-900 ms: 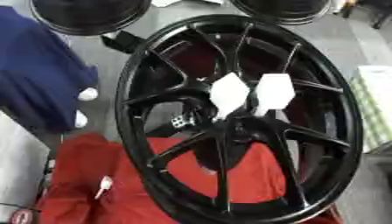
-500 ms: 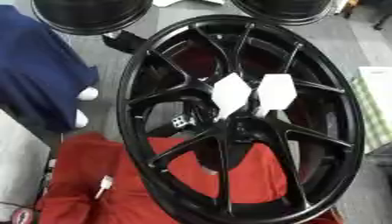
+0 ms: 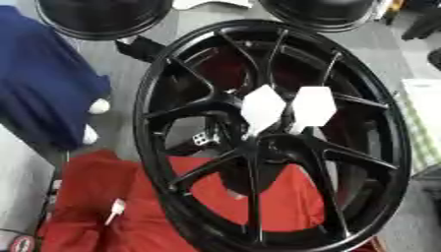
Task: Pull the pin out of the wheel hub.
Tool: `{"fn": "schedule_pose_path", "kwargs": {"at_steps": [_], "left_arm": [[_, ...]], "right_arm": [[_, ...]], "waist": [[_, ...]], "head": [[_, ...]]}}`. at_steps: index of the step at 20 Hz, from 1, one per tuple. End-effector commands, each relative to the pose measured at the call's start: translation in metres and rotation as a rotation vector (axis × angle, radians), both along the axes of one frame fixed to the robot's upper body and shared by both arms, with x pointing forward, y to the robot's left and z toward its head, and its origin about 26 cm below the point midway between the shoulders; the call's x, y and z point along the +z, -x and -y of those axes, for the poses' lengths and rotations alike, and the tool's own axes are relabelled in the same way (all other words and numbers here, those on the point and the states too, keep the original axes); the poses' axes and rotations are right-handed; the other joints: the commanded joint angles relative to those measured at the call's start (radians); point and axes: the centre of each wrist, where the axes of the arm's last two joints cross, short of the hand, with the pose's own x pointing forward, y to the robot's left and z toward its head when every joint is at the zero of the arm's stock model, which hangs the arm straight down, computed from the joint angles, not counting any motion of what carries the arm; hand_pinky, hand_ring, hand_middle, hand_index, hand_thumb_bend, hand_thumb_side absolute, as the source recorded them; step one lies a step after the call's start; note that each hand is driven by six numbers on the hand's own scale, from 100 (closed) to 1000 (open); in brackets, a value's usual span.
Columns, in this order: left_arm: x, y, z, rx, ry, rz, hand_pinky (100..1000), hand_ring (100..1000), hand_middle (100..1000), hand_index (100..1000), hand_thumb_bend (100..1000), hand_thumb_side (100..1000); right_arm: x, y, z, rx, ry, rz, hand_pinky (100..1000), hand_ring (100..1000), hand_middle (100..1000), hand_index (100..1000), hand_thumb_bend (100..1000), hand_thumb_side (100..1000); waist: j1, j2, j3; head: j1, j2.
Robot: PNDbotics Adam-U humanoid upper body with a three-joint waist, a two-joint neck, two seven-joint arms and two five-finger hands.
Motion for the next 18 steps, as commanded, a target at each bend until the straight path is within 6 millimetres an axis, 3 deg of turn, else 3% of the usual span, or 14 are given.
{"fn": "schedule_pose_path", "kwargs": {"at_steps": [1,6,18], "left_arm": [[0.008,0.002,0.001,-0.017,-0.014,0.024,797,770,705,828,199,578],[0.008,0.001,0.002,-0.022,-0.014,0.025,797,771,705,828,199,579],[0.009,0.000,0.005,-0.037,-0.017,0.022,798,771,705,828,194,586]], "right_arm": [[0.005,0.003,-0.001,-0.015,0.018,0.032,866,857,830,870,100,735],[-0.002,0.001,-0.003,-0.006,0.011,0.027,866,858,833,871,100,707],[-0.028,-0.004,-0.004,0.009,-0.121,0.023,833,851,844,890,100,543]], "waist": [[0.000,-0.021,0.002],[-0.004,-0.018,0.006],[-0.012,-0.006,0.018]], "head": [[-0.003,-0.016],[-0.004,-0.017],[-0.001,-0.023]]}}
